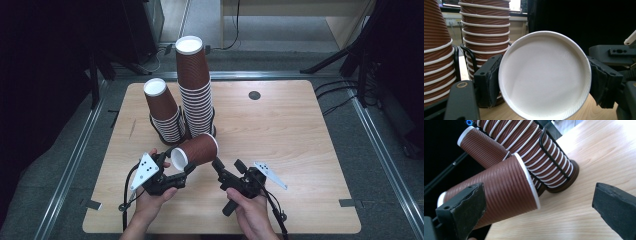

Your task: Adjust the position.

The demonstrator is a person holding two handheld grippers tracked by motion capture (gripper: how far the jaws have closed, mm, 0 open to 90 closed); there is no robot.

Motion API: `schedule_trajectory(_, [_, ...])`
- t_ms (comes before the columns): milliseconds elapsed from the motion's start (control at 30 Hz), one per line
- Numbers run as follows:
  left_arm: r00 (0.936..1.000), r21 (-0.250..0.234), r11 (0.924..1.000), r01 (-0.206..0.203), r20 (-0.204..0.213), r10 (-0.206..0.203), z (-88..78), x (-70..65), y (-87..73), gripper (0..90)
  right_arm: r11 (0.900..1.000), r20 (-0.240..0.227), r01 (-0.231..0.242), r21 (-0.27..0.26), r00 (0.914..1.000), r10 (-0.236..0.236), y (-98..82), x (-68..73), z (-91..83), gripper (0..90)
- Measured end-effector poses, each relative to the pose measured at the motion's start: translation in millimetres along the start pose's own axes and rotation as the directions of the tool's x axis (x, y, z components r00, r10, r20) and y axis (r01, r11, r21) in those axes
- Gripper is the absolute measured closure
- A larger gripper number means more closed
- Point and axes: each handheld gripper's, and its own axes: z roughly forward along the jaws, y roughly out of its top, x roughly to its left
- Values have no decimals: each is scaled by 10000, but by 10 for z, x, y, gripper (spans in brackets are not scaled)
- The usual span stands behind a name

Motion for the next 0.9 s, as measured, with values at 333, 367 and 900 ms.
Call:
schedule_trajectory(333, [10000,-207,9998,-6,-87,4,-30,16,11,235,9791,-289,-2024,210,9788,2030,-30,130,55,0])
schedule_trajectory(367, [10000,-214,9998,2,-91,-4,-31,16,11,235,9745,-331,-2234,219,9740,2241,-41,140,67,0])
schedule_trajectory(900, [9999,-416,9991,-112,-89,109,-42,-6,32,235,8448,-877,-5319,585,8402,5351,-129,238,190,0])
